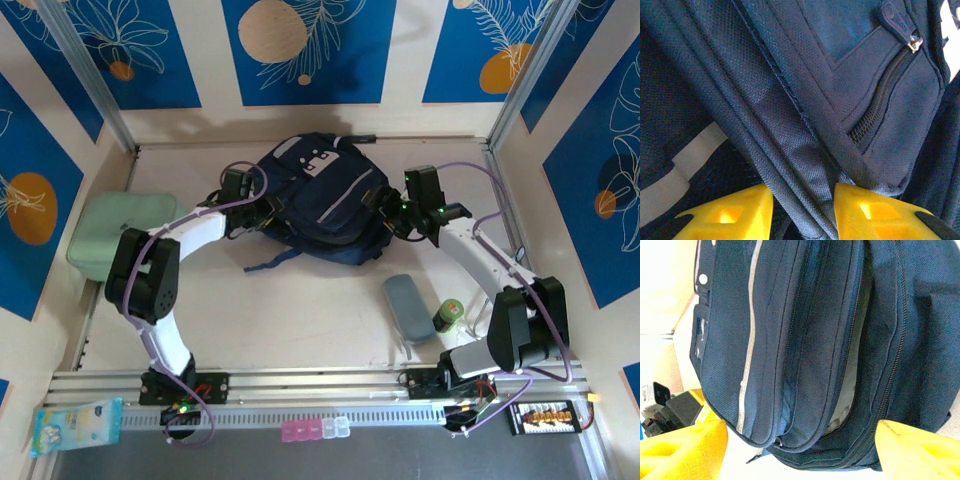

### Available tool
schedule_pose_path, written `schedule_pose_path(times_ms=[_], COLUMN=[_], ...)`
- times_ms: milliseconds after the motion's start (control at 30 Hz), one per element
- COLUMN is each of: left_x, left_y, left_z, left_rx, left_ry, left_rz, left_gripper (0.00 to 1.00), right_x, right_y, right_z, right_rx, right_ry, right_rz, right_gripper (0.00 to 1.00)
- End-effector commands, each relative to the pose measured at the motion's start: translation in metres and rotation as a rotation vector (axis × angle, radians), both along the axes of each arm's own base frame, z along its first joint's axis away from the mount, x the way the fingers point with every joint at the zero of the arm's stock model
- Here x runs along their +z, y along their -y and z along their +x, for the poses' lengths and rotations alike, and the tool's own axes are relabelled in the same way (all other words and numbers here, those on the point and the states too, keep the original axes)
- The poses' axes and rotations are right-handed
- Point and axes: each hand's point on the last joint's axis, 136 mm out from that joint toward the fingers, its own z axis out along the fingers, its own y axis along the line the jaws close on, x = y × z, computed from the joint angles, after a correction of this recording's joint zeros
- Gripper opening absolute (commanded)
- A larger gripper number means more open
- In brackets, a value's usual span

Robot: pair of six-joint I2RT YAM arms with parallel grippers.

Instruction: Pack the student bag

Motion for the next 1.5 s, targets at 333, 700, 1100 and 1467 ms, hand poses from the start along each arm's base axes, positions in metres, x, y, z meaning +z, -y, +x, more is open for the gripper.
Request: schedule_pose_path(times_ms=[333, 700, 1100, 1467], left_x=[0.005, 0.049, 0.051, 0.052], left_y=[0.007, 0.035, 0.040, 0.043], left_z=[0.011, -0.012, -0.020, -0.020], left_rx=[-0.003, -0.042, -0.040, -0.049], left_ry=[0.035, 0.052, 0.057, 0.055], left_rz=[-0.061, -0.225, -0.246, -0.265], left_gripper=[0.02, 0.00, 0.00, 0.00], right_x=[-0.016, -0.007, -0.029, -0.055], right_y=[-0.060, -0.139, -0.184, -0.189], right_z=[-0.025, -0.039, -0.033, -0.020], right_rx=[0.332, 0.598, 0.671, 0.661], right_ry=[0.034, 0.148, 0.085, 0.016], right_rz=[-0.140, -0.289, -0.274, -0.308], right_gripper=[0.60, 0.45, 0.34, 0.34])
